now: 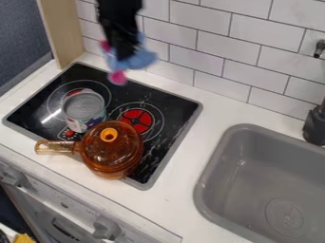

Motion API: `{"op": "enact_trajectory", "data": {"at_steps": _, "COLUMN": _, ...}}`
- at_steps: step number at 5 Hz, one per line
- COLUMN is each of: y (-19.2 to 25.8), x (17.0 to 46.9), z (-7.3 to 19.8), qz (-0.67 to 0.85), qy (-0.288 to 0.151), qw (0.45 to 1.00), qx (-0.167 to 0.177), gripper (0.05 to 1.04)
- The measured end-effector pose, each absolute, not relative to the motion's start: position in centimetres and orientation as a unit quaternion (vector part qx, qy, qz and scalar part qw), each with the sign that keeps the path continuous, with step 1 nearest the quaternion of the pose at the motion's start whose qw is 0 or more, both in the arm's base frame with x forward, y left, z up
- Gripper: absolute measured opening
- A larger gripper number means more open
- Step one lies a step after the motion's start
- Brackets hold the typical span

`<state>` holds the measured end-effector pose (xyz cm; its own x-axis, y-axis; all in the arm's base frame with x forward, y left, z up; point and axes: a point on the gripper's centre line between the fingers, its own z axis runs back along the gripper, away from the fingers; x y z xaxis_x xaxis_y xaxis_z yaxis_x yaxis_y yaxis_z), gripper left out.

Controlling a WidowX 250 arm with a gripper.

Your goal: Move the blue object to the right side of the stove

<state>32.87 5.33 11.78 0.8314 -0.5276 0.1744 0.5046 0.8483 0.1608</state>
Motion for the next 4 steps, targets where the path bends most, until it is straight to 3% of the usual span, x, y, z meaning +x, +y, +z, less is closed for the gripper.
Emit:
{"op": "enact_trajectory", "data": {"at_steps": 2, "y": -1.1, "x": 32.2, "z": 8.2, "qz": -0.329, "qy": -0.083, "qw": 0.941, "qx": 0.022, "gripper": 0.255}}
{"op": "enact_trajectory", "data": {"at_steps": 4, "y": -3.1, "x": 31.5, "z": 5.0, "qz": -0.347, "qy": -0.075, "qw": 0.935, "qx": 0.017, "gripper": 0.255}}
